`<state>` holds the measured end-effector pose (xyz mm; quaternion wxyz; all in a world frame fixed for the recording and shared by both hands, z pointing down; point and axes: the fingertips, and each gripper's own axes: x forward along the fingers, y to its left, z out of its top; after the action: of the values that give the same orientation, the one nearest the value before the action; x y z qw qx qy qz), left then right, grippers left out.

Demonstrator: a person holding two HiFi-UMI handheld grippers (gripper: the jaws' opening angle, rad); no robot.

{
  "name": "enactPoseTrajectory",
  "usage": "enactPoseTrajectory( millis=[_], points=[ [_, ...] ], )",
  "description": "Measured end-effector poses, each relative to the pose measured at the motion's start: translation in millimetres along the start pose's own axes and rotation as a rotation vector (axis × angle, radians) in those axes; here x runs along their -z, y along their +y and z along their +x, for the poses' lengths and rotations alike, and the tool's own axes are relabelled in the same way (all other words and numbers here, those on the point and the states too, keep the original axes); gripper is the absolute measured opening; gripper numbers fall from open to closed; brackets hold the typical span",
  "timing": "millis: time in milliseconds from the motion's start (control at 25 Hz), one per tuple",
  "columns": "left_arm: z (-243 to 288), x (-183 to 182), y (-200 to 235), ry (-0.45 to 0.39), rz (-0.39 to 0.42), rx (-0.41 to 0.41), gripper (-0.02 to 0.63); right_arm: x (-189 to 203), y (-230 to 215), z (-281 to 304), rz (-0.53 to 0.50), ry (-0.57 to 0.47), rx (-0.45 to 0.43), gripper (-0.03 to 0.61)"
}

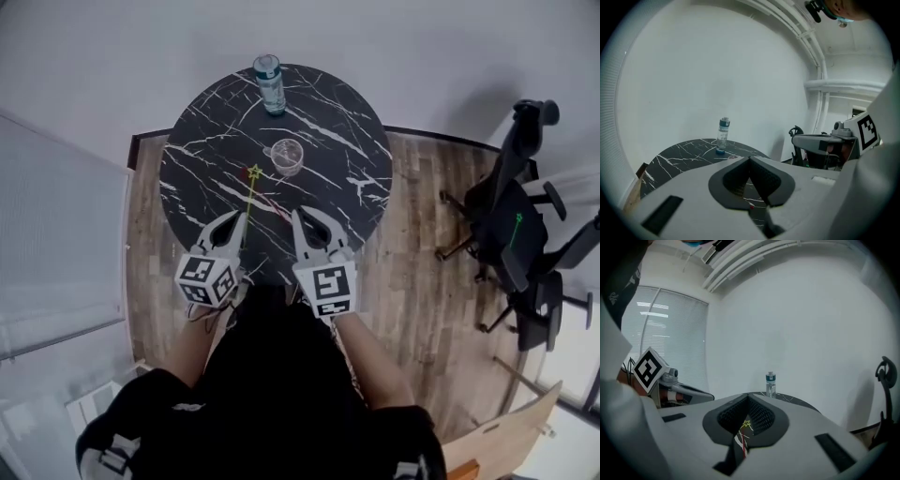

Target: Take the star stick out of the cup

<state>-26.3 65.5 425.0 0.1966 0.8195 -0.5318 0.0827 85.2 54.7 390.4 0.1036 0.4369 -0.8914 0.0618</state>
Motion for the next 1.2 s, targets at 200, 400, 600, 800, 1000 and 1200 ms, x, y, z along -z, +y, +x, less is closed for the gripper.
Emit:
enactPoseTrajectory(
  millis=[200,400,600,800,1000,1200],
  points=[
    [-38.4,-24.3,-24.4,-0.065,0.051,-0.042,-0.002,-30.1,6.7,-29.8,-0.008,-0.091,0.003,-0.005],
    [-66.3,-57.6,-40.9,-0.156,0.083,-0.062,-0.002,-66.2,11.1,-55.8,-0.028,-0.186,0.019,-0.005],
    [-90.3,-79.1,-61.7,-0.207,0.117,-0.013,-0.002,-90.8,17.1,-85.7,-0.007,-0.22,0.076,-0.005],
    [-100.0,-94.2,-54.7,-0.254,0.118,0.028,-0.002,-106.8,28.6,-82.6,-0.048,-0.245,0.126,-0.005],
    [-118.4,-108.1,-24.6,-0.296,0.116,0.004,-0.002,-121.6,59.4,-68.7,-0.092,-0.264,0.147,-0.005],
    [-131.1,-124.8,-12.2,-0.315,0.15,0.031,-0.002,-141.0,77.0,-59.2,-0.09,-0.284,0.175,-0.005]
  ],
)
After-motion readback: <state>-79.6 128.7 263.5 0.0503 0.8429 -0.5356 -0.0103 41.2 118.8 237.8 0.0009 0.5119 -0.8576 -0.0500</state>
